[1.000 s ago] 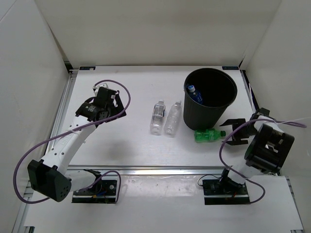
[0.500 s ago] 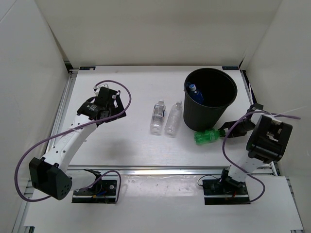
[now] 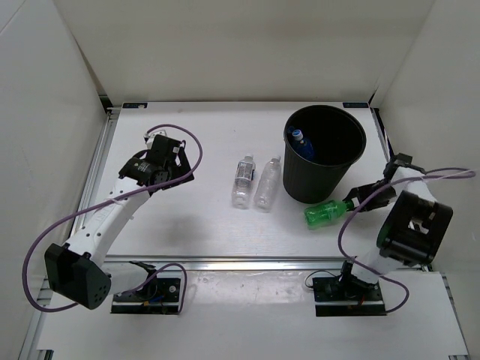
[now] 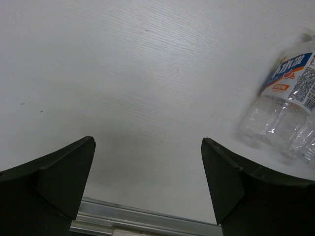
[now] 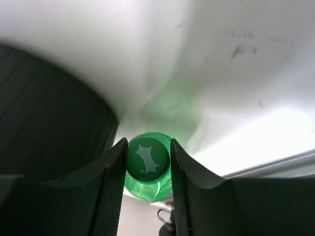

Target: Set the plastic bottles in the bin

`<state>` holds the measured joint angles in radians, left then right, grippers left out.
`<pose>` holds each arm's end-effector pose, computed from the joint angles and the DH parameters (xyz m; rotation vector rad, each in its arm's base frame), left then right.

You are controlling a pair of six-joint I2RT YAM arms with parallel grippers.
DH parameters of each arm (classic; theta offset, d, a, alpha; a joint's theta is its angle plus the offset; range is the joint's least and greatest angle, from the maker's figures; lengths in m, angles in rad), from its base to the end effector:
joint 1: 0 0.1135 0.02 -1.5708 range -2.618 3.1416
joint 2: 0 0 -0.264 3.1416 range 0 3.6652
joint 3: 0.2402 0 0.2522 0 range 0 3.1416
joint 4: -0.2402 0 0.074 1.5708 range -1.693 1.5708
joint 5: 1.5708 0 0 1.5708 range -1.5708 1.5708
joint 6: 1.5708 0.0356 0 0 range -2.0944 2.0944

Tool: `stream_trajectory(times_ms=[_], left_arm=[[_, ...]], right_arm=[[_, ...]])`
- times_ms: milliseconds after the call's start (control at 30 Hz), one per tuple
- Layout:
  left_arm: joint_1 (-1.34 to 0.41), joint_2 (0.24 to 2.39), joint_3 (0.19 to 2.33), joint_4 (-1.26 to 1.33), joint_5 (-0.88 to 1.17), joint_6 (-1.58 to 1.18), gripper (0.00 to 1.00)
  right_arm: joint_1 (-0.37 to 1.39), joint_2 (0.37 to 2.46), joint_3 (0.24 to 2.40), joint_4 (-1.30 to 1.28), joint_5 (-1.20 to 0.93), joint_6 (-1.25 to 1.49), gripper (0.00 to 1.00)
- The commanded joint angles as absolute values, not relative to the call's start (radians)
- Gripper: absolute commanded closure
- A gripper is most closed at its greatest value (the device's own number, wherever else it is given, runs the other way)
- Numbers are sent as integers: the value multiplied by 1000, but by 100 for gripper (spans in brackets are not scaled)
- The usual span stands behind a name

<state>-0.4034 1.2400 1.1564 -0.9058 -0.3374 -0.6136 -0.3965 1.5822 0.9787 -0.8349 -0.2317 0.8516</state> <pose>0.2276 -0.0843 0.3126 -0.3852 2.4492 0.0077 0.2551 -0.0979 0.1802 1.7577 2.4812 0.3902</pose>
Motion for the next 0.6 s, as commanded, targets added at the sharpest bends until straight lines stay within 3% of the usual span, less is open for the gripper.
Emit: stream_trajectory(times_ms=[0,300,433,567], left_arm=[[-408,1207,1150,-897,-364,-614,0],[-408,1189,1123,-877,-362,-632,0],[-408,1180,1114,-877,-351,-643,0],[-408,1170,1104,-868,-342,-652,0]], right_arm=[[-377,1413,1064,-1026,-161,810,100],[-354,1053,1245,-1316,-225,755,100],[-354,1032,1360,-1338,-304,742,100],[-335,1118,1634,-1319,-327,759,100]])
